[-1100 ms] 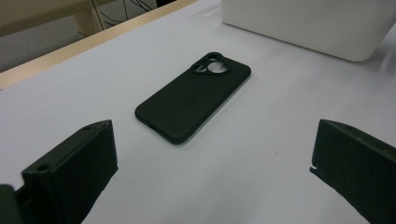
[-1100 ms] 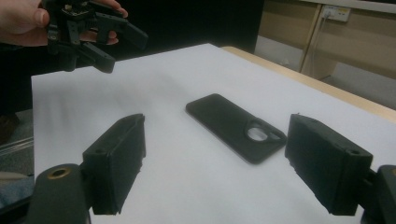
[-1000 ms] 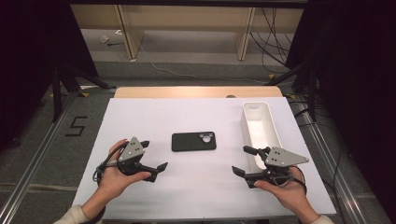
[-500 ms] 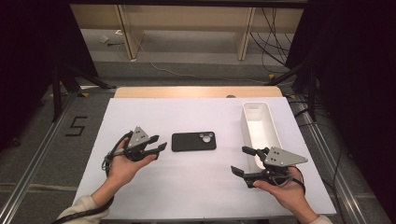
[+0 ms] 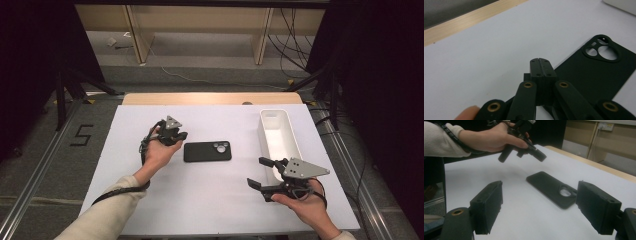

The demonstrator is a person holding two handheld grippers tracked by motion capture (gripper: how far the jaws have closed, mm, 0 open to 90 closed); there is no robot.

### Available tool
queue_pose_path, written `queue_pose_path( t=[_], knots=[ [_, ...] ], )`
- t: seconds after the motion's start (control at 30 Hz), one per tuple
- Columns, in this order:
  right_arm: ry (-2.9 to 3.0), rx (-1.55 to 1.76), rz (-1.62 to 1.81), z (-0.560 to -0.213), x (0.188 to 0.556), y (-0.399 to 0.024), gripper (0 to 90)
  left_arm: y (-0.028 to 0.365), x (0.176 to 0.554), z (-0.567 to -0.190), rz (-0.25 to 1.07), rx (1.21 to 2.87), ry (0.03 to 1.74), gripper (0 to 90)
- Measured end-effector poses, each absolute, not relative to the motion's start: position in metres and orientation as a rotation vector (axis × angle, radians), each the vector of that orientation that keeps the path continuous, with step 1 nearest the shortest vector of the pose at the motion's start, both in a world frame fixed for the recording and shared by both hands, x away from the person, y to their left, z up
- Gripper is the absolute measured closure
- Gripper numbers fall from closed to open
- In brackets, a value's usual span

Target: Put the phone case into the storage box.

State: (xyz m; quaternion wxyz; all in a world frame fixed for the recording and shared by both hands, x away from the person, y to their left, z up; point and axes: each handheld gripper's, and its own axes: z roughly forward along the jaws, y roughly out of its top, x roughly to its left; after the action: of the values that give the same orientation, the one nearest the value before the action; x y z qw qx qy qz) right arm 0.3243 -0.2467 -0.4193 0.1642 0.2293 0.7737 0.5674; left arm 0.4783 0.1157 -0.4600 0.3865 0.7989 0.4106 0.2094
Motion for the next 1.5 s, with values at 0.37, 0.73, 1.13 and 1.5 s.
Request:
queue_pose_path(
  t=[0.37, 0.73, 1.13, 1.5],
  knots=[
    [2.213, 0.651, 1.622, -0.420, 0.324, -0.247, 23.0, 0.102, 0.499, -0.483, 0.532, 2.097, 1.070, 90.0],
    [2.216, 0.649, 1.621, -0.420, 0.324, -0.247, 23.1, 0.100, 0.505, -0.493, 0.529, 2.139, 1.066, 90.0],
    [2.217, 0.650, 1.621, -0.420, 0.324, -0.247, 23.1, 0.100, 0.506, -0.492, 0.506, 2.155, 1.063, 90.0],
    [2.213, 0.651, 1.621, -0.420, 0.324, -0.247, 23.1, 0.100, 0.500, -0.488, 0.451, 2.192, 1.075, 90.0]
  ],
)
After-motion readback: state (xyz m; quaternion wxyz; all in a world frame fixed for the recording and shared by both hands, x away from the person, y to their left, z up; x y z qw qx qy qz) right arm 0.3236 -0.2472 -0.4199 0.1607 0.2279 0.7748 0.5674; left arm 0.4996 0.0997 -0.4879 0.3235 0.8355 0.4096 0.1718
